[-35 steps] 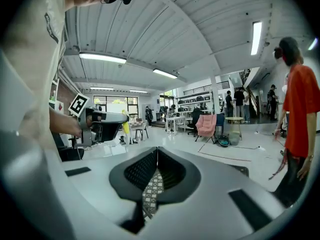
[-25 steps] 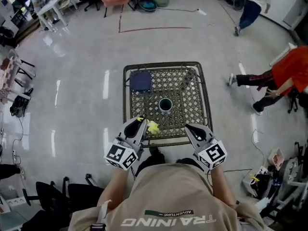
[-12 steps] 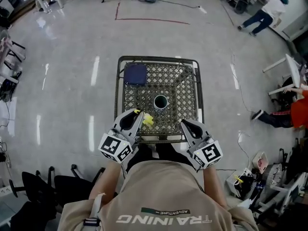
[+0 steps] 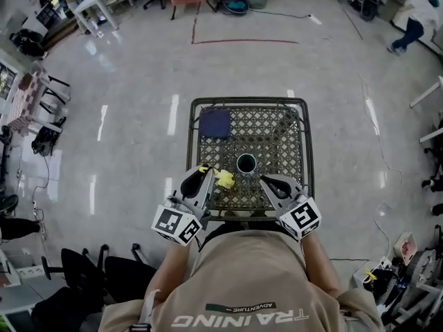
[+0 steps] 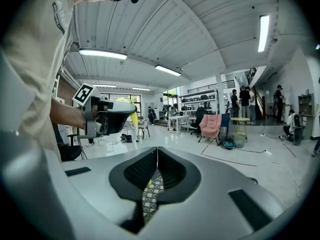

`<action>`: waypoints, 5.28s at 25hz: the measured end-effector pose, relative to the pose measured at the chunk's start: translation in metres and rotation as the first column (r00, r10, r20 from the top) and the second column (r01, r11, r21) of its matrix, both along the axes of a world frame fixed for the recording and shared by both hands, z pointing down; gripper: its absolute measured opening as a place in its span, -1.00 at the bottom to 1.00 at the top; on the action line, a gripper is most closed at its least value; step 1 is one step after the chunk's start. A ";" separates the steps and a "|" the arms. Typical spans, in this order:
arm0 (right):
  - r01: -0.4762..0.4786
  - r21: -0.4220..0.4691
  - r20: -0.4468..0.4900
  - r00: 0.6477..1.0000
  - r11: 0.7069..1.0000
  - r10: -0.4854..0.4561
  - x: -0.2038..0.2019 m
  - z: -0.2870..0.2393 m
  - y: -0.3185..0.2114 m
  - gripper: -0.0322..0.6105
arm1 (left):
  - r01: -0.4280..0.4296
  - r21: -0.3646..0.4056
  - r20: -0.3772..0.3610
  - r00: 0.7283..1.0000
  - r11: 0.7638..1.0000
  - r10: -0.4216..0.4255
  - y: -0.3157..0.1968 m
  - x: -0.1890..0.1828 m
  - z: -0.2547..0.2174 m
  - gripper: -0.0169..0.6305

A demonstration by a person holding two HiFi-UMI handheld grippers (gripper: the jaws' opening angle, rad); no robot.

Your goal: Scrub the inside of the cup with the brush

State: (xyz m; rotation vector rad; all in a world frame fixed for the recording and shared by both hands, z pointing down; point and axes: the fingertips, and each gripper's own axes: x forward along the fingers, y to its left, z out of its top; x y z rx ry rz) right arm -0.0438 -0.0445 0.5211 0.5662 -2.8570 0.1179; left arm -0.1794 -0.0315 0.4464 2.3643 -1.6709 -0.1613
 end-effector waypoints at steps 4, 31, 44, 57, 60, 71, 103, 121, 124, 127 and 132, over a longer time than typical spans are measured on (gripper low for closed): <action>0.029 -0.029 0.041 0.999 0.999 -0.028 0.006 0.005 -0.018 -0.84 | 0.024 0.001 0.039 0.999 1.000 -0.024 -0.013 0.015 -0.013 -0.77; 0.204 -0.014 -0.135 0.970 0.979 -0.203 -0.036 0.188 -0.051 0.46 | 0.072 -0.070 0.049 0.996 0.995 -0.069 -0.050 -0.003 -0.018 -0.77; 0.188 -0.108 -0.208 0.956 0.976 -0.207 -0.067 0.273 -0.069 0.46 | 0.008 -0.115 0.041 0.999 0.993 -0.003 -0.061 0.003 0.001 -0.77; 0.208 -0.109 -0.190 0.956 0.972 -0.225 -0.091 0.295 -0.079 0.45 | 0.055 -0.188 0.091 0.995 0.981 -0.038 -0.042 -0.025 0.020 -0.77; 0.211 -0.122 -0.191 0.954 0.970 -0.231 -0.088 0.286 -0.079 0.36 | 0.051 -0.174 0.087 0.996 0.983 -0.037 -0.040 -0.026 0.016 -0.77; 0.170 -0.124 -0.108 0.977 0.978 -0.184 -0.066 0.194 -0.084 0.35 | -0.002 -0.038 0.067 0.998 0.999 0.005 -0.040 -0.026 -0.032 -0.77; 0.353 -0.017 -0.199 0.916 0.936 -0.349 -0.099 0.069 -0.038 0.34 | -0.403 0.090 0.043 0.915 0.911 0.401 -0.036 0.045 -0.135 -0.77; 0.337 -0.018 -0.204 0.921 0.941 -0.333 -0.083 0.061 -0.028 0.34 | -0.395 0.023 0.095 0.915 0.919 0.391 -0.023 0.065 -0.096 -0.77; 0.337 -0.011 -0.200 0.922 0.941 -0.332 -0.084 0.058 -0.025 0.34 | -0.375 0.065 0.141 0.921 0.925 0.363 -0.021 0.058 -0.112 -0.77; 0.325 -0.014 -0.195 0.927 0.945 -0.322 -0.086 0.059 -0.030 0.34 | -0.381 0.082 0.165 0.917 0.921 0.364 -0.020 0.054 -0.122 -0.76; 0.302 -0.030 -0.192 0.934 0.953 -0.302 -0.081 0.059 -0.036 0.34 | -0.402 0.095 0.155 0.910 0.911 0.385 -0.012 0.055 -0.138 -0.77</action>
